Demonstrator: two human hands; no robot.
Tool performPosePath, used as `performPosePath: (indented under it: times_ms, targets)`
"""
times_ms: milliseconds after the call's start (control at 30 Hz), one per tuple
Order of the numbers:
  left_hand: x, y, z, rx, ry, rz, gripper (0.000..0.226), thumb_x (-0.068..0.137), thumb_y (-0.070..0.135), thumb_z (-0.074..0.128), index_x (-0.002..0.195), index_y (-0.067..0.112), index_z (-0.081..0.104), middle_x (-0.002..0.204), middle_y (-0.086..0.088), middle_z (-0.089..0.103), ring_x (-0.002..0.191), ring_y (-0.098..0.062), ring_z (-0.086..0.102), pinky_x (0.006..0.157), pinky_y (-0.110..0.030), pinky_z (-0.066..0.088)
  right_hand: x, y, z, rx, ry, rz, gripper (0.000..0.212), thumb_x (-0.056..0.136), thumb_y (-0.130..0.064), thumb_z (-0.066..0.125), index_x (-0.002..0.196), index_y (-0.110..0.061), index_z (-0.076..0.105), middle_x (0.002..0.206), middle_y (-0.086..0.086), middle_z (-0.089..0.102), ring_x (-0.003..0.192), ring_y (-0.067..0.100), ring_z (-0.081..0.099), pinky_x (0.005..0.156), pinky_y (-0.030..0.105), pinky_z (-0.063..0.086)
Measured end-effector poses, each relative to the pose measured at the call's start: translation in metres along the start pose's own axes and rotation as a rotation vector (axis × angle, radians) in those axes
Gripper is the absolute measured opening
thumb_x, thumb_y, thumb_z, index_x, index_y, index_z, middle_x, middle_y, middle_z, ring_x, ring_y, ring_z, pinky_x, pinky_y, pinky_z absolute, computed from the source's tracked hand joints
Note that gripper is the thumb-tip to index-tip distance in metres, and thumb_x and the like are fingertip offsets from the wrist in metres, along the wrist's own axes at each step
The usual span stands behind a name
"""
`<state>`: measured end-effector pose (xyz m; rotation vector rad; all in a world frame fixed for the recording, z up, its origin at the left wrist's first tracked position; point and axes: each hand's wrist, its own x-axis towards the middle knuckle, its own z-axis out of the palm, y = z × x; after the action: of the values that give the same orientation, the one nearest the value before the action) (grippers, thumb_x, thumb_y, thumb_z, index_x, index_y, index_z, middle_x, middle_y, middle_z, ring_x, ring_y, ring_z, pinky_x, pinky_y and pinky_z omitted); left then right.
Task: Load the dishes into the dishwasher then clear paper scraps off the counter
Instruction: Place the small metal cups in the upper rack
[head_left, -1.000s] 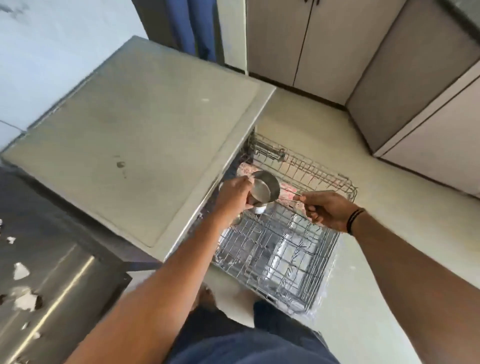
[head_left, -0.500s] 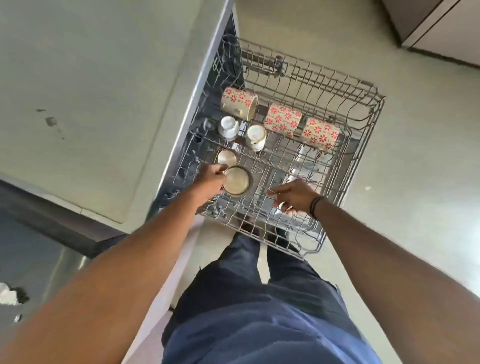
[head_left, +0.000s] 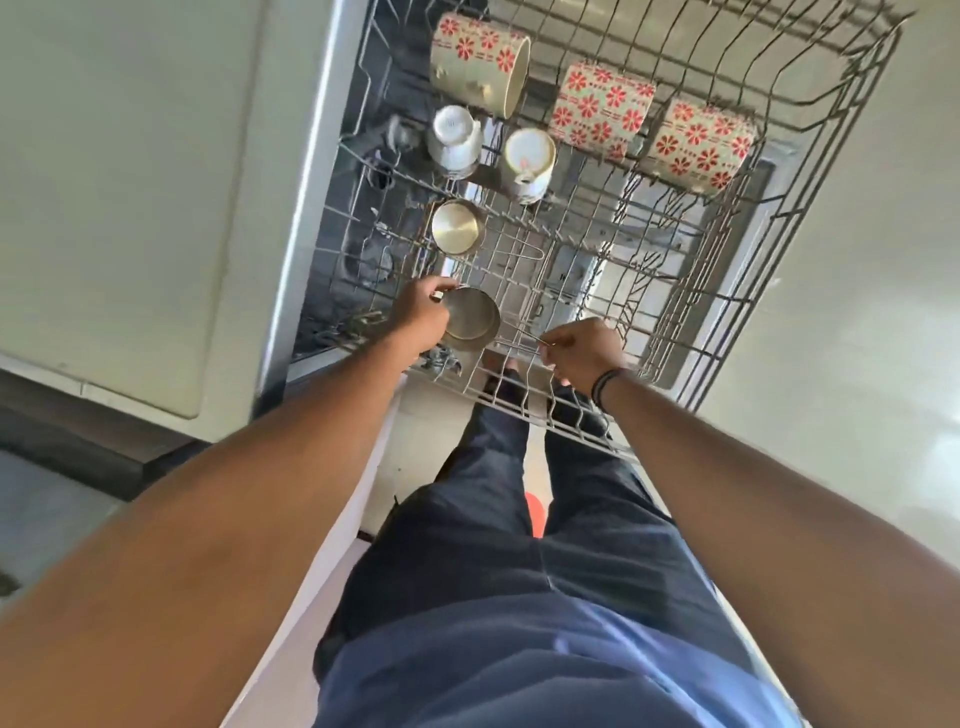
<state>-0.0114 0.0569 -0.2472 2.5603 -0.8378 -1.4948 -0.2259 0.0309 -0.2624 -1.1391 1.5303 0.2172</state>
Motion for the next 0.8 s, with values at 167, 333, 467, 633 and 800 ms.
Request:
performPosePath:
  times_ms: [167, 333, 467, 633, 800]
  targets:
    - [0.006, 0.001, -0.002, 0.015, 0.048, -0.02, 0.046, 0.101, 0.004, 0.054, 0.142, 0.025, 0.055, 0.14, -0.008, 0.056, 0.069, -0.007, 0.053, 0.033, -0.009, 0.033, 0.007, -0.006, 0.0, -0.058, 0.057, -0.025, 0.017, 0.089, -0.008, 0.067, 0.083, -0.022, 0.074, 0.083, -0.002, 0.071, 0.08, 0.014, 0.067, 0.075, 0.027, 0.059]
    - [0.004, 0.005, 0.0, 0.007, 0.046, -0.031, 0.045, 0.1, 0.01, 0.06, 0.141, 0.026, 0.054, 0.138, -0.006, 0.056, 0.07, -0.009, 0.053, 0.034, -0.011, 0.034, 0.011, -0.003, -0.001, -0.108, 0.048, -0.013, 0.014, 0.087, -0.006, 0.066, 0.079, -0.015, 0.074, 0.082, 0.003, 0.072, 0.084, 0.018, 0.071, 0.074, 0.03, 0.061]
    - [0.001, 0.005, 0.003, -0.002, 0.053, -0.036, 0.043, 0.099, 0.008, 0.061, 0.139, 0.022, 0.054, 0.135, -0.004, 0.056, 0.071, -0.006, 0.052, 0.034, -0.009, 0.033, 0.015, 0.0, 0.0, -0.086, 0.039, 0.017, 0.016, 0.089, -0.008, 0.068, 0.076, -0.019, 0.069, 0.085, 0.005, 0.073, 0.082, 0.018, 0.071, 0.073, 0.032, 0.062]
    - [0.002, 0.003, 0.006, 0.016, 0.066, -0.023, 0.04, 0.098, 0.005, 0.06, 0.135, 0.02, 0.056, 0.135, -0.005, 0.056, 0.073, -0.002, 0.051, 0.048, -0.015, 0.04, 0.021, 0.002, 0.001, -0.08, 0.008, 0.064, 0.019, 0.087, -0.011, 0.071, 0.073, -0.023, 0.066, 0.084, 0.003, 0.072, 0.083, 0.02, 0.072, 0.077, 0.039, 0.062]
    - [0.004, 0.004, 0.008, 0.03, 0.085, -0.028, 0.041, 0.098, 0.001, 0.057, 0.135, 0.02, 0.057, 0.135, -0.005, 0.057, 0.071, -0.003, 0.051, 0.048, -0.017, 0.04, 0.023, 0.003, 0.001, -0.062, -0.041, 0.089, 0.005, 0.082, -0.015, 0.074, 0.084, -0.018, 0.071, 0.089, 0.005, 0.073, 0.084, 0.022, 0.073, 0.076, 0.039, 0.063]
